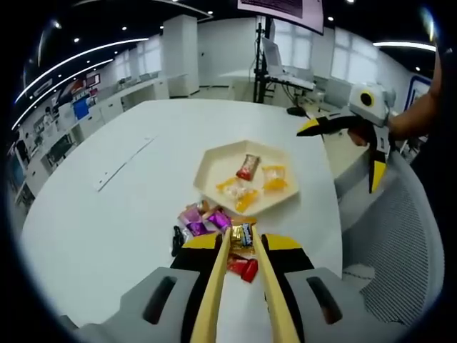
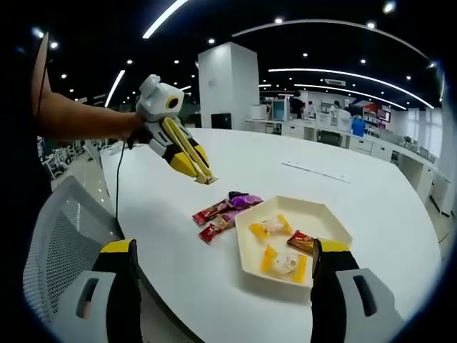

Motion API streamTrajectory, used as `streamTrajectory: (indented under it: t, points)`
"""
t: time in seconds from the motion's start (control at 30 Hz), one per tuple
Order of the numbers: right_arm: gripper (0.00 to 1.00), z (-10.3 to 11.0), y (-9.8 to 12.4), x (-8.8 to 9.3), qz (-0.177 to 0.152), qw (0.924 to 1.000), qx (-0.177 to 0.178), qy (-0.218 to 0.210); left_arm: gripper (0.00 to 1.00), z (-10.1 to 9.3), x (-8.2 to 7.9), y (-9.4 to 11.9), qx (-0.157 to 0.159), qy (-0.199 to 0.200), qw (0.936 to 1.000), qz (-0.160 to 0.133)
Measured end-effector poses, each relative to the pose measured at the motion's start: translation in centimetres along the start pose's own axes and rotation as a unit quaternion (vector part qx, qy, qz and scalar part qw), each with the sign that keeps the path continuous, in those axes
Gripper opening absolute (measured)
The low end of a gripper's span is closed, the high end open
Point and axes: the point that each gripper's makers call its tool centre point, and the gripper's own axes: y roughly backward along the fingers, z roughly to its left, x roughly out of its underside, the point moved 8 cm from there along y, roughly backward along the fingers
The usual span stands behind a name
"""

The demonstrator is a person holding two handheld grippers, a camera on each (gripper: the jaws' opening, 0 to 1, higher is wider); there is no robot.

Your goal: Place the target food into the container with the food tongs after gripping and lifting it, then release it inside without dropping or visibly crushing the food.

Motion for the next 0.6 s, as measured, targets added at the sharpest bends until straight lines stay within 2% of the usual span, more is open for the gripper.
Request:
streamTrajectory:
  t: [0.23, 0.6]
  points:
    - [1.00, 0.0, 0.0, 0.1, 0.001, 1.0000, 0.001, -0.002, 0.18, -0.2, -0.7, -1.3, 0.007, -0.002, 1.0000, -0.001]
    - [1.00, -0.3, 0.2, 0.0, -0.004, 0.9999, 0.011, -0.008, 0.18, -0.5, -3.0, -4.1, 0.021, -0.010, 0.9997, -0.005]
